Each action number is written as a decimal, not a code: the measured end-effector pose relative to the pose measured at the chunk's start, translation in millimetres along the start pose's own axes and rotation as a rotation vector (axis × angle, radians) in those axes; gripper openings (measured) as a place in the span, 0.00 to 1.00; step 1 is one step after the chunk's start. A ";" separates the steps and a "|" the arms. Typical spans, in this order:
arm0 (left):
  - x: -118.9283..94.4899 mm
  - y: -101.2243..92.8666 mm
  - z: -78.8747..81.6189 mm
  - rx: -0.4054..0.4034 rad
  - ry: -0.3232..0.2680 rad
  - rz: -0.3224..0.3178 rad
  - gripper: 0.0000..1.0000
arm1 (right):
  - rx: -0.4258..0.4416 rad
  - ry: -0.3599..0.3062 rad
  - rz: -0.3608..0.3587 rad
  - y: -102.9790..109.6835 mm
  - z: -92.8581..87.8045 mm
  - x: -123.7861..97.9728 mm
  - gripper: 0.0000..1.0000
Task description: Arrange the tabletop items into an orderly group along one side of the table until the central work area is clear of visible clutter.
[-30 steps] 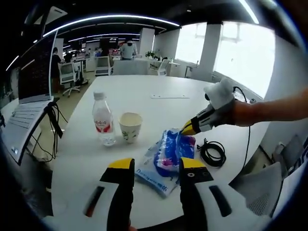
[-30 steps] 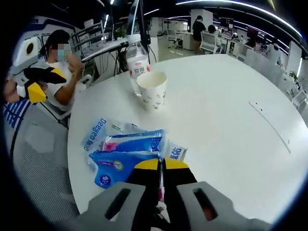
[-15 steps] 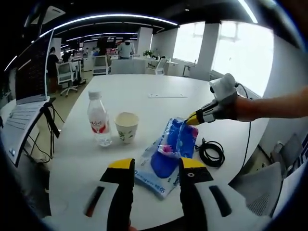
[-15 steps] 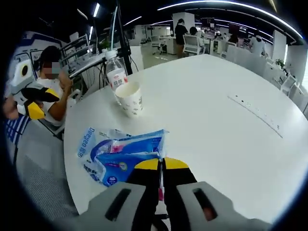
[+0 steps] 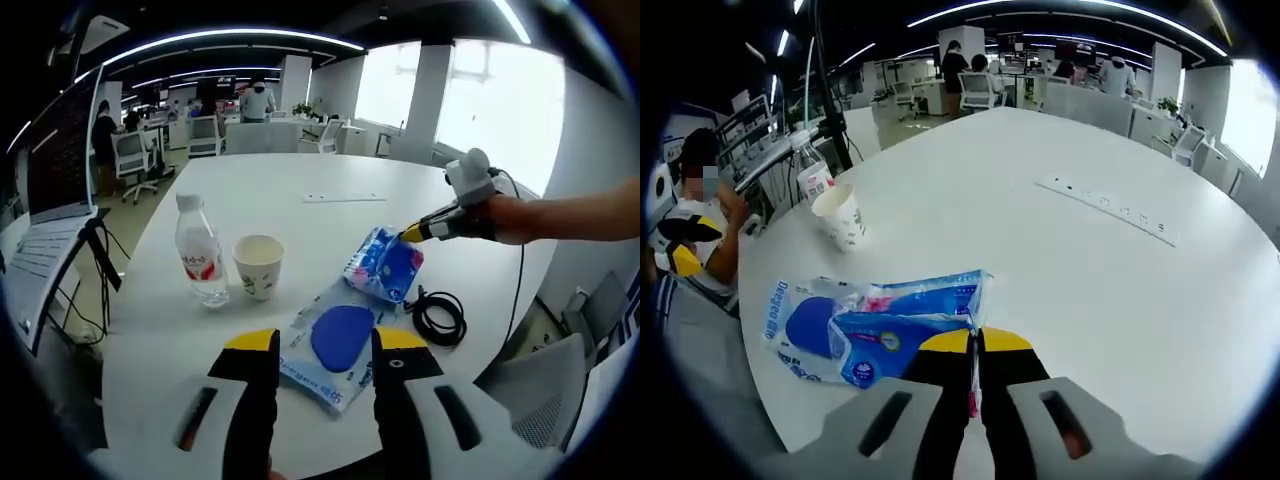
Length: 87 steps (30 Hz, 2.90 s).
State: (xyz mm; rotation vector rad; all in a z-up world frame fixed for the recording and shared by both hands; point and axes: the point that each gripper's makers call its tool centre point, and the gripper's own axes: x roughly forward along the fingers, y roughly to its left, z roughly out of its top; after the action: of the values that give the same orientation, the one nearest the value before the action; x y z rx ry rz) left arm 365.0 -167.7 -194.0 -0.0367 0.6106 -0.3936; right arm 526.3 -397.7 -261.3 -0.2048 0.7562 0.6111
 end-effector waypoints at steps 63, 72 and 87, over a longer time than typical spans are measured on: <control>2.2 -7.4 -37.0 -0.020 0.067 -0.005 0.34 | 0.036 0.123 -0.202 -42.5 -89.7 -47.4 0.08; 1.6 -6.8 -45.7 -0.024 0.083 -0.004 0.34 | 0.068 0.123 -0.196 -38.0 -103.9 -49.0 0.08; 9.5 -7.9 -64.5 -0.050 0.121 0.001 0.33 | 0.074 0.078 -0.151 -2.7 -107.2 -53.5 0.09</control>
State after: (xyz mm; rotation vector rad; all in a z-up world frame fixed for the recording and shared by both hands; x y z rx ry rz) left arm 332.9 -173.2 -251.0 -0.0607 0.7399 -0.3810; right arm 435.4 -465.0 -301.1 -0.2169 0.8294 0.4335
